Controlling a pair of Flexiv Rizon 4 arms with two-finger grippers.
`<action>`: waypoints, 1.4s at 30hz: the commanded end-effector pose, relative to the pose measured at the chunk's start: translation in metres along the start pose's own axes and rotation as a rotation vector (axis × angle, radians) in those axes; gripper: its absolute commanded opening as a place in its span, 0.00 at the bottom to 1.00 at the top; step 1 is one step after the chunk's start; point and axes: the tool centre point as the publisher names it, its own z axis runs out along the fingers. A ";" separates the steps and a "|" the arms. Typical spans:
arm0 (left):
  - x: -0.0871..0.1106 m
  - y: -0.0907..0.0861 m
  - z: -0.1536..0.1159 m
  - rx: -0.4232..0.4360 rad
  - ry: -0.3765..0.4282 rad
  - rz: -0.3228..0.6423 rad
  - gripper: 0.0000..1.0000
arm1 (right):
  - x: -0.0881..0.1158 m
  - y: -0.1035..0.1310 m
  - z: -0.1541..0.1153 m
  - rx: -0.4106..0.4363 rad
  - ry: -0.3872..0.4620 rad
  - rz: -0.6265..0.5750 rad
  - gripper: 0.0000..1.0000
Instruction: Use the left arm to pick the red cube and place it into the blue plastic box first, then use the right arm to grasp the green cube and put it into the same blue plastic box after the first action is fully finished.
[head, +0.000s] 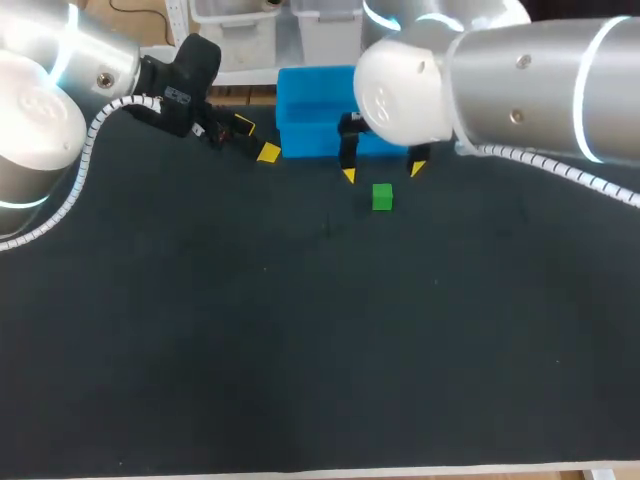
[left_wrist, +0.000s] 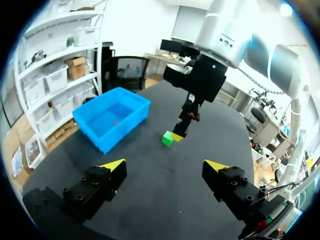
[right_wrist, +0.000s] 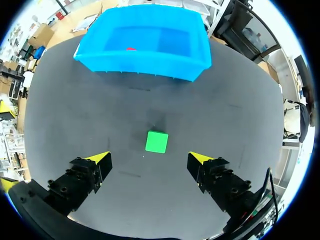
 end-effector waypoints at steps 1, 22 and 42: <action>0.001 0.001 0.000 0.003 -0.005 0.003 1.00 | 0.006 -0.003 0.008 0.011 -0.013 0.003 1.00; 0.001 0.001 0.000 0.003 -0.005 0.003 1.00 | -0.002 -0.005 0.036 0.099 0.016 0.020 1.00; 0.001 0.001 0.000 0.003 -0.005 0.003 1.00 | -0.014 -0.013 0.058 0.109 0.036 0.018 1.00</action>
